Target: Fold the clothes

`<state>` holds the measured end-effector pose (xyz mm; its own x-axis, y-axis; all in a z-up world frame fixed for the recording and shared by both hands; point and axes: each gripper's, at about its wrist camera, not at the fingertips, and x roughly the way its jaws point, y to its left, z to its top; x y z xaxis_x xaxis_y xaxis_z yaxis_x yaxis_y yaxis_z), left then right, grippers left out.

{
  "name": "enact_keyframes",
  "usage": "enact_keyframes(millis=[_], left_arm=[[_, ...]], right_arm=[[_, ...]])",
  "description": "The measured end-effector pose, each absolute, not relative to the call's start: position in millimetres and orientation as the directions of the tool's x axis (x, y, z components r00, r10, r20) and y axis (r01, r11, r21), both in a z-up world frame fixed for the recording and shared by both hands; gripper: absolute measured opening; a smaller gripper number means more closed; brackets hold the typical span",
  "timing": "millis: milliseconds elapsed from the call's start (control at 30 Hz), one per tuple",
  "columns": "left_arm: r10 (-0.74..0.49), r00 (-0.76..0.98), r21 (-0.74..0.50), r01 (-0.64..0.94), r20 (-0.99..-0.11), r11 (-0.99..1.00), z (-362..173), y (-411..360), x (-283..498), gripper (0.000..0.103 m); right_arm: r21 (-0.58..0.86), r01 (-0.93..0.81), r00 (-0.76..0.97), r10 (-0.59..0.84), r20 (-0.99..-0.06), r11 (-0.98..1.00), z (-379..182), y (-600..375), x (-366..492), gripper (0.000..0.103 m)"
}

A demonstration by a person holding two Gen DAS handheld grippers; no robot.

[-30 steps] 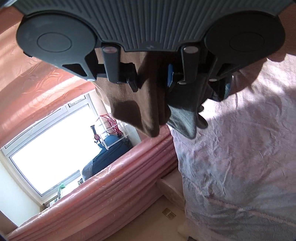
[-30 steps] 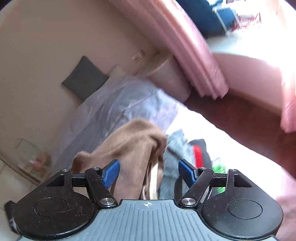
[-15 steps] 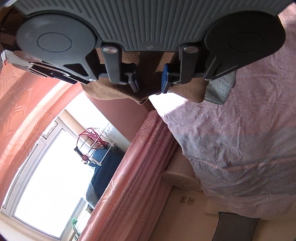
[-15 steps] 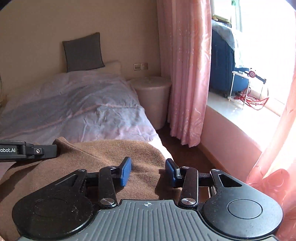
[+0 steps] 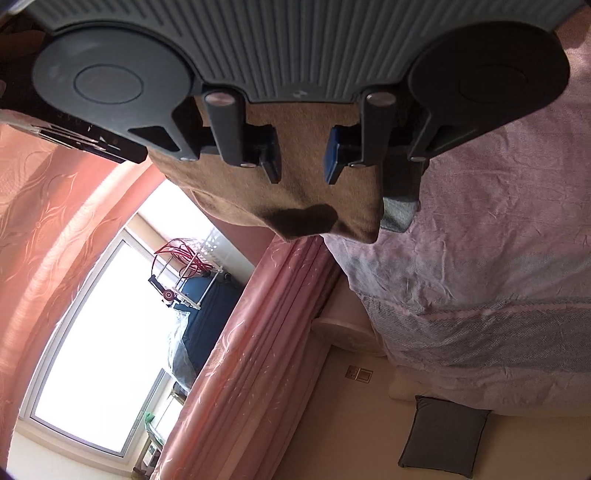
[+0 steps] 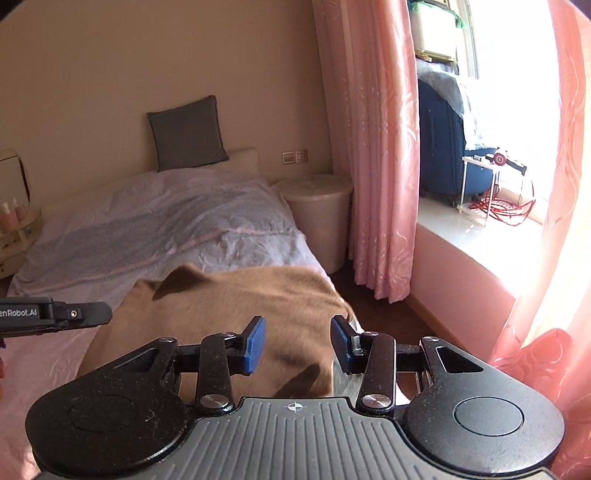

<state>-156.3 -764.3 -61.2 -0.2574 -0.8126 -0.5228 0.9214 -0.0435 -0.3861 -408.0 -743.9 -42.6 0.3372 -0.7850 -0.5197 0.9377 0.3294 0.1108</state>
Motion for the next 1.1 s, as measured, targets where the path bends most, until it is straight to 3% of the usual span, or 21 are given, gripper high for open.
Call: enact_keyframes(millis=[133,233,333,367,400,433,700,967,1100], left_arm=[[-0.759,-0.222,-0.336,0.942,-0.613,-0.004,-83,-753,-172,0.024],[-0.739,-0.168,-0.282,0.959,-0.652,0.030,-81,-747,-178,0.024],[-0.749,-0.115,-0.227,0.973,-0.652,0.049,-59,-728,-184,0.036],[-0.751,-0.099,-0.212,0.976,-0.653,0.056,-52,-721,-185,0.040],[-0.748,-0.086,-0.202,0.977,-0.659,0.066,-45,-714,-186,0.041],[-0.744,-0.073,-0.193,0.978,-0.665,0.075,-40,-706,-188,0.043],[-0.684,0.001,-0.139,0.979,-0.730,0.150,-25,-643,-197,0.062],[-0.679,0.021,-0.106,0.984,-0.734,0.145,-4,-600,-204,0.066],[-0.681,0.050,-0.067,0.987,-0.730,0.144,6,-582,-209,0.066]], right_arm=[[0.075,0.940,0.308,-0.733,-0.607,0.333,-73,-733,-395,0.043],[0.087,0.941,0.307,-0.720,-0.622,0.326,-75,-729,-398,0.043],[0.099,0.943,0.308,-0.721,-0.621,0.317,-61,-710,-403,0.046],[0.103,0.944,0.308,-0.721,-0.621,0.315,-56,-703,-404,0.054],[0.106,0.944,0.308,-0.721,-0.620,0.312,-51,-696,-406,0.087],[0.110,0.945,0.308,-0.722,-0.620,0.309,-46,-690,-408,0.099],[0.161,0.936,0.337,-0.666,-0.665,0.312,-35,-630,-406,0.099],[0.199,0.947,0.320,-0.667,-0.672,0.254,-8,-596,-412,0.100],[0.153,0.957,0.281,-0.665,-0.692,0.246,-4,-578,-411,0.100]])
